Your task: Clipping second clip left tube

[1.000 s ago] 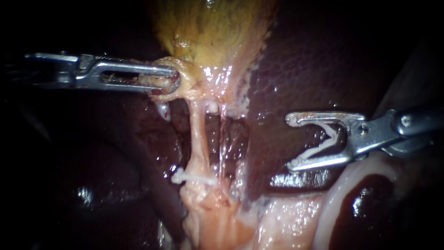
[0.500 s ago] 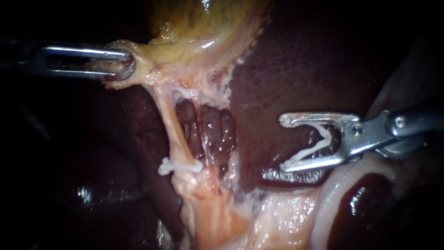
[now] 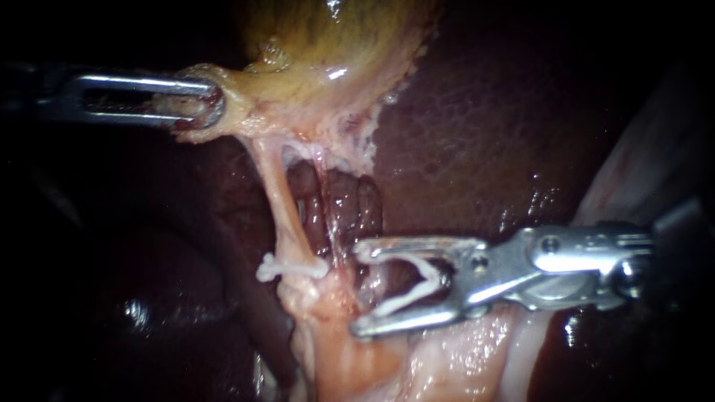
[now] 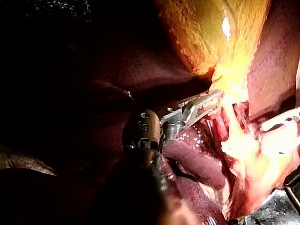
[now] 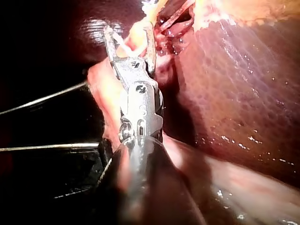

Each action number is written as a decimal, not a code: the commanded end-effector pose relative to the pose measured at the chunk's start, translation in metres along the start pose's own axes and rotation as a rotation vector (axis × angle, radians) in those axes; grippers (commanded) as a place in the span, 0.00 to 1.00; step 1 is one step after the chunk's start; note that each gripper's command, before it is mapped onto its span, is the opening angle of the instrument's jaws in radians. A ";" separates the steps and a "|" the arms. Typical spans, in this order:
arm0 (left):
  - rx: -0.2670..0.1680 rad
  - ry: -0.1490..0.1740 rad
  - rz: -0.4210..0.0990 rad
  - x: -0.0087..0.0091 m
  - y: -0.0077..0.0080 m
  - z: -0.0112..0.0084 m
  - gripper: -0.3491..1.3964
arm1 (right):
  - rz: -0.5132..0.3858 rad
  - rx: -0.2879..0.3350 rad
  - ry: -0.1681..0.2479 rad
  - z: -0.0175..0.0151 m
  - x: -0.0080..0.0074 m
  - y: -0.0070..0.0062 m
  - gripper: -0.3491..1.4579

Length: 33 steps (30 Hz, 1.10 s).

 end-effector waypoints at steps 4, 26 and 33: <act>0.001 0.001 0.000 0.0000 0.0002 0.0000 0.00 | 0.011 -0.011 -0.001 0.0016 -0.0003 0.0012 0.47; 0.001 0.001 -0.001 -0.0001 0.0010 0.0005 0.00 | 0.003 -0.002 -0.007 0.0064 -0.0025 0.0062 0.47; 0.000 0.000 -0.001 -0.0002 0.0011 0.0007 0.00 | -0.031 0.091 0.056 0.0082 -0.0013 0.0049 0.47</act>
